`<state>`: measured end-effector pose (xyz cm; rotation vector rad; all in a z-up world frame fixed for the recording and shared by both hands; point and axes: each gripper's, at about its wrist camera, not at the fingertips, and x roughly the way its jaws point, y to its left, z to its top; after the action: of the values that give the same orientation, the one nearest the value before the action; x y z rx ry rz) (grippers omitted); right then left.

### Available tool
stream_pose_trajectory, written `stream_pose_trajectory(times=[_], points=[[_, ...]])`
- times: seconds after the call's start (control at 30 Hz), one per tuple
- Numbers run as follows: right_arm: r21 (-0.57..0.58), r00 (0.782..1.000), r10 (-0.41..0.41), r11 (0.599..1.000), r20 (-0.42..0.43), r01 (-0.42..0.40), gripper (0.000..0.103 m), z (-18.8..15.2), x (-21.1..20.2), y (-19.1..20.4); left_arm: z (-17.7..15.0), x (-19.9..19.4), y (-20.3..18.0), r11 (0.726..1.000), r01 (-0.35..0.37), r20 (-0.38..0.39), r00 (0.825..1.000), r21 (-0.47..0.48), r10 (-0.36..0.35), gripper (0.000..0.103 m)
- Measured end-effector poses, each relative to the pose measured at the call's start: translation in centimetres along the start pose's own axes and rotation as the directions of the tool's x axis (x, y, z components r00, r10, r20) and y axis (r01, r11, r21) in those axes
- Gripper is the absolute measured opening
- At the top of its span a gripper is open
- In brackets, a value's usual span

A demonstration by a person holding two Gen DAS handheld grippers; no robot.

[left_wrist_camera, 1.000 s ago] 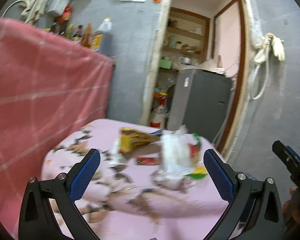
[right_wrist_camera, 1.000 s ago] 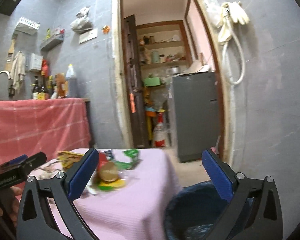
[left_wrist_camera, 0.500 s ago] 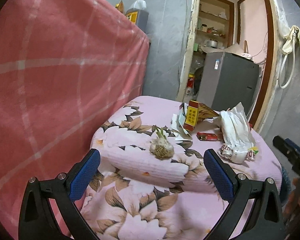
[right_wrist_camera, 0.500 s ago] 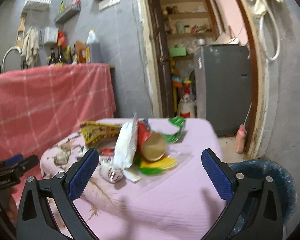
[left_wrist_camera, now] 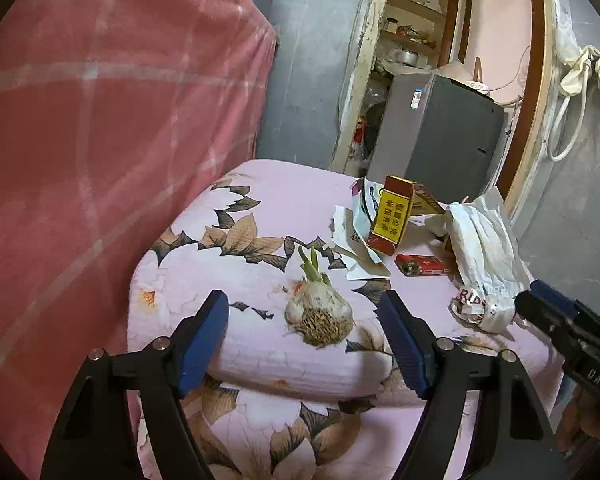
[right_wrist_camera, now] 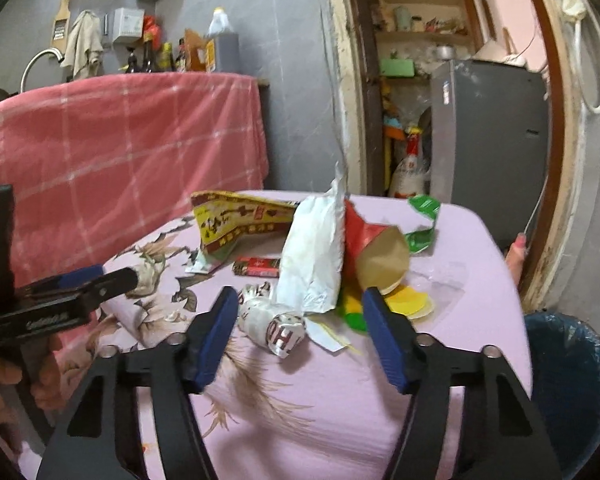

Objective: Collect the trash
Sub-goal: 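Grasp the garlic bulb with the left gripper while the right grasps the crumpled can, then carry garlic and can over the blue bin and open both grippers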

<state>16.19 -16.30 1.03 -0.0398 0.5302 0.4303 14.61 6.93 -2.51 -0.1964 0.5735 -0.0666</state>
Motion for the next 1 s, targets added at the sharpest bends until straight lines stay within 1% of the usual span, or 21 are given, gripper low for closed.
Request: stream_pose_trajectory(times=[0.03, 0.07, 0.13, 0.2, 0.27, 0.33, 0.37, 0.4, 0.47, 0.57, 0.63, 0.8, 0.9, 1.0], points=[[-0.002, 1.0, 0.007, 1.0, -0.014, -0.007, 0.056, 0.0, 0.3, 0.1, 0.0, 0.1, 0.0, 1.0, 0.003, -0.008, 1.0, 0.001, -0.003, 0.068], [-0.004, 0.999, 0.016, 1.0, -0.03, -0.017, 0.052, 0.0, 0.7, 0.2, 0.1, 0.2, 0.0, 1.0, 0.006, -0.017, 1.0, 0.002, -0.006, 0.062], [-0.007, 0.998, 0.031, 0.999, -0.052, -0.031, 0.05, 0.0, 1.1, 0.3, 0.1, 0.6, 0.0, 1.0, 0.015, -0.042, 0.999, 0.014, -0.014, 0.055], [-0.01, 0.997, 0.047, 0.999, -0.065, -0.048, 0.049, 0.0, 1.3, 0.5, 0.2, 0.6, -0.3, 1.0, 0.008, -0.041, 0.999, 0.029, -0.007, 0.053], [-0.016, 0.995, 0.054, 0.998, -0.079, -0.055, 0.047, -0.1, 1.5, 0.7, 0.2, 0.8, -0.4, 0.999, 0.014, -0.048, 0.999, 0.029, -0.013, 0.044], [-0.023, 0.994, 0.057, 0.998, -0.095, -0.059, 0.041, -0.1, 1.8, 1.0, 0.2, 1.0, -0.7, 0.999, 0.002, -0.052, 0.999, 0.04, 0.0, 0.041], [-0.025, 0.993, 0.057, 0.998, -0.1, -0.06, 0.039, -0.1, 1.9, 1.0, 0.2, 1.1, -0.8, 0.999, 0.005, -0.058, 0.998, 0.045, -0.002, 0.036], [-0.026, 0.993, 0.059, 0.998, -0.102, -0.062, 0.039, -0.2, 1.9, 1.0, 0.2, 1.1, -0.9, 0.999, 0.011, -0.064, 0.998, 0.046, -0.008, 0.034], [-0.019, 0.991, 0.068, 0.997, -0.113, -0.07, 0.037, -0.2, 2.0, 1.0, 0.2, 1.2, -1.1, 0.999, 0.009, -0.075, 0.997, 0.044, -0.006, 0.032], [0.0, 0.989, 0.082, 0.997, -0.122, -0.083, 0.035, -0.3, 2.0, 0.9, 0.2, 1.2, -1.2, 0.999, 0.006, -0.084, 0.996, 0.046, -0.002, 0.031], [0.011, 0.988, 0.084, 0.996, -0.126, -0.083, 0.033, -0.4, 2.0, 0.7, 0.1, 1.0, -1.2, 0.999, -0.002, -0.078, 0.997, 0.034, 0.005, 0.031], [0.043, 0.986, 0.106, 0.994, -0.13, -0.102, 0.03, -0.7, 1.6, 0.4, -0.3, 0.5, -1.9, 1.0, -0.016, -0.058, 0.998, 0.025, 0.017, 0.031], [0.054, 0.988, 0.115, 0.992, -0.103, -0.11, 0.027, -0.9, 0.7, 0.2, -0.8, -0.3, -2.5, 1.0, -0.008, -0.04, 0.999, 0.021, 0.009, 0.031], [0.046, 0.994, 0.101, 0.994, -0.047, -0.099, 0.025, -1.1, -0.8, 0.3, -1.4, -1.0, -2.9, 1.0, 0.007, -0.026, 1.0, 0.013, -0.007, 0.031]])
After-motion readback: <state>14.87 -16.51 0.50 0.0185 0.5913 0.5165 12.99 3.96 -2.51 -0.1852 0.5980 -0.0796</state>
